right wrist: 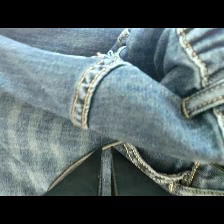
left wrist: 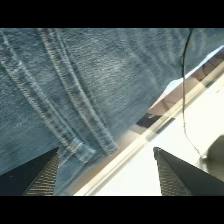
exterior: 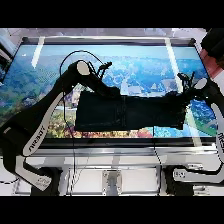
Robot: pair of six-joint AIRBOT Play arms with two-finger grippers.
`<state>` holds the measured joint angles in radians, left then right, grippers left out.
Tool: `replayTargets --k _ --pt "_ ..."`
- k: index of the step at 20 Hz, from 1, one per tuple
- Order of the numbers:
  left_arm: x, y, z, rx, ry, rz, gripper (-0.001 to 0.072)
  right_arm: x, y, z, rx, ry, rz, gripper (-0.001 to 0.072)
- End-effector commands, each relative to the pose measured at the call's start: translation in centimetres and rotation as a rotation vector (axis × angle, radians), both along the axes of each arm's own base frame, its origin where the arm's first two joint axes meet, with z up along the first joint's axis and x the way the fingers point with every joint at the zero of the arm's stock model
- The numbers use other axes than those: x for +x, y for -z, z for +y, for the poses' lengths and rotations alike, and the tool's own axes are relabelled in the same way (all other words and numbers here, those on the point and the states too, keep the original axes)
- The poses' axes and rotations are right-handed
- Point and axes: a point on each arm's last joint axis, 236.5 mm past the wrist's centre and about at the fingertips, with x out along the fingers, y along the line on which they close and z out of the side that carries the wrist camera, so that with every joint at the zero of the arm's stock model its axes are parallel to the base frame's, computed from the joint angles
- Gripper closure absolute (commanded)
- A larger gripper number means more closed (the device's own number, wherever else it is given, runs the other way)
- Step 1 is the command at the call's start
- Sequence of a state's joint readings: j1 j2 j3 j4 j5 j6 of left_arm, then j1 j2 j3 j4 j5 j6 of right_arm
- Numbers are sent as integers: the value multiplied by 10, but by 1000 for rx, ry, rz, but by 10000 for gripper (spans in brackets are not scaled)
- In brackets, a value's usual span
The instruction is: Fold the clothes and pants, and hang the long-sleeved shirts on hangers.
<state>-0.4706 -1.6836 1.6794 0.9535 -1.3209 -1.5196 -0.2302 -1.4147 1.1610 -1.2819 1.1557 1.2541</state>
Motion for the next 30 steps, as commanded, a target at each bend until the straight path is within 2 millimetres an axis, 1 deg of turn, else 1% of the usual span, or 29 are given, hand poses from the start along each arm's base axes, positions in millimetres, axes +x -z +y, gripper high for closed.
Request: replayTargets --k 1,2,3,4,6,9,10,11,12,13,14,15,16,20,23,25,27,30 --pt "14 8 49 176 -39 -61 72 -3 -26 -6 -50 -27 -57 660" --pt "20 12 78 281 -62 -86 72 -5 -38 -11 -79 -30 -84 660" --pt "21 16 106 370 -85 -91 71 -6 -51 -17 -103 -25 -117 662" --pt "19 19 127 417 -100 -78 71 -9 -65 -23 -116 -9 -149 695" --pt "11 30 162 441 -160 -34 71 -18 -88 -36 -137 25 -189 709" --pt "-3 60 213 457 -244 38 71 -45 -109 -43 -137 54 -177 708" --pt "-7 71 225 445 -265 54 71 -51 -114 -43 -137 57 -180 708" --pt "-10 81 231 403 -282 71 71 -55 -118 -41 -137 58 -187 709" --pt "-10 89 229 327 -300 85 71 -59 -120 -37 -124 62 -192 708" --pt "-6 93 223 240 -307 77 70 -61 -121 -31 -104 61 -192 709" --pt "-1 94 214 143 -315 63 70 -64 -121 -25 -81 58 -190 708" --pt "4 95 210 78 -338 57 69 -66 -122 -19 -57 53 -183 708" --pt "10 98 213 52 -370 60 69 -66 -122 -16 -42 51 -182 708" --pt "20 119 234 65 -435 85 67 -66 -124 -3 10 43 -183 708" --pt "21 134 242 72 -458 117 67 -66 -126 3 35 40 -184 708" --pt "19 142 240 73 -456 140 67 -66 -126 3 36 39 -182 708" --pt "17 147 234 61 -454 160 67 -66 -126 3 38 38 -181 708" --pt "16 150 219 27 -449 185 68 -66 -126 3 38 38 -181 708"
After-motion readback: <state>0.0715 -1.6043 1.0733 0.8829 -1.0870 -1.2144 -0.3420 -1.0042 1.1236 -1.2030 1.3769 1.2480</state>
